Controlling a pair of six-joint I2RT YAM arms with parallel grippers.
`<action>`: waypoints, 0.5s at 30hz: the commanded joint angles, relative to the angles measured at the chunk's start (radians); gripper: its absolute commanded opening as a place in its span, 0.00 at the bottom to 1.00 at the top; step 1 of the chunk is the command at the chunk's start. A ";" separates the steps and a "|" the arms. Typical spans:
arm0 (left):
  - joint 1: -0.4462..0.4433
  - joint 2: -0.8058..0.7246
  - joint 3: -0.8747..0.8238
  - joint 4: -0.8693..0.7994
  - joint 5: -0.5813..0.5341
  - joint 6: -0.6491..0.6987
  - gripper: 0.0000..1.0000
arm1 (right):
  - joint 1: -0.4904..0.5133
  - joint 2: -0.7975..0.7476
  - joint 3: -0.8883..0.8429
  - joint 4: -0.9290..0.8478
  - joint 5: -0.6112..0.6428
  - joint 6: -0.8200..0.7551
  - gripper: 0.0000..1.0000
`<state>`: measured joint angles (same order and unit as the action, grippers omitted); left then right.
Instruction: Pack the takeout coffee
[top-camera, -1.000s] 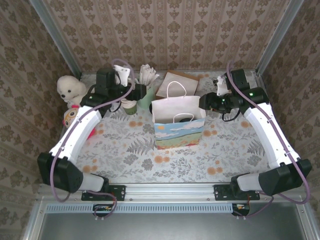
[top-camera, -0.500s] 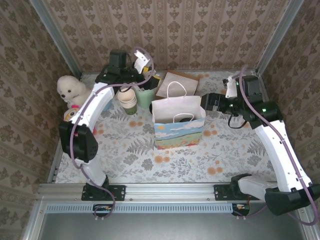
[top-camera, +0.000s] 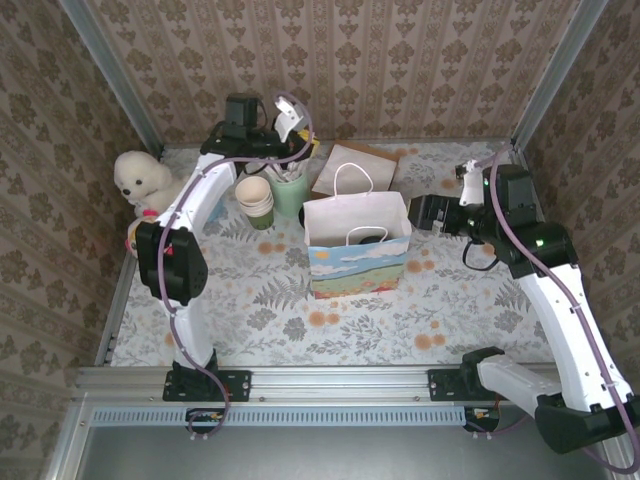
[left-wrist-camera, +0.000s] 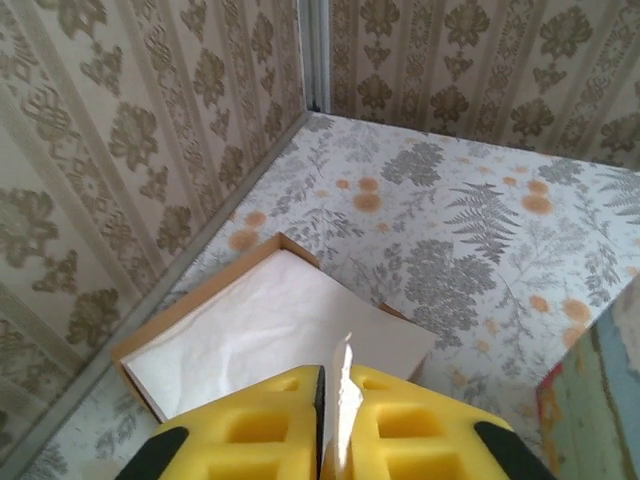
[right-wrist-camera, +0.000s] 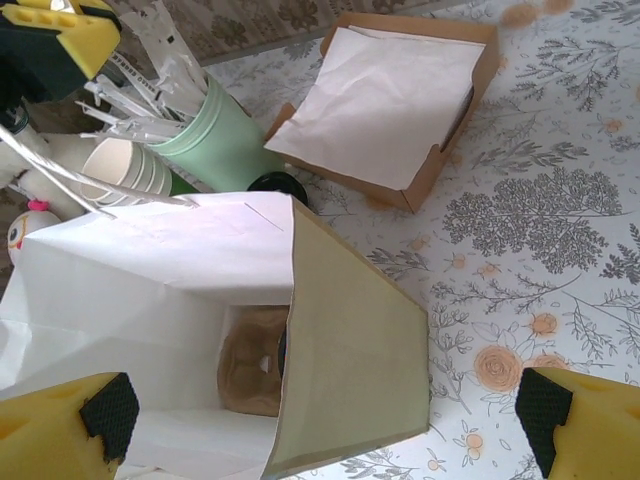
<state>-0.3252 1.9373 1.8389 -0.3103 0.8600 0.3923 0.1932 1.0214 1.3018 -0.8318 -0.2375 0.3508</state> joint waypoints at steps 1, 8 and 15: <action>0.022 -0.074 -0.021 0.107 0.014 -0.026 0.01 | -0.005 -0.023 -0.015 0.085 -0.031 -0.012 1.00; 0.073 -0.171 -0.031 0.177 -0.022 -0.193 0.00 | -0.006 -0.058 -0.063 0.239 0.012 -0.015 1.00; 0.061 -0.397 -0.121 0.167 -0.185 -0.356 0.00 | -0.005 -0.035 -0.028 0.229 0.046 0.014 1.00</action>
<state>-0.2550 1.6501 1.7435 -0.1692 0.7464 0.1596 0.1913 0.9802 1.2446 -0.6102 -0.2314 0.3450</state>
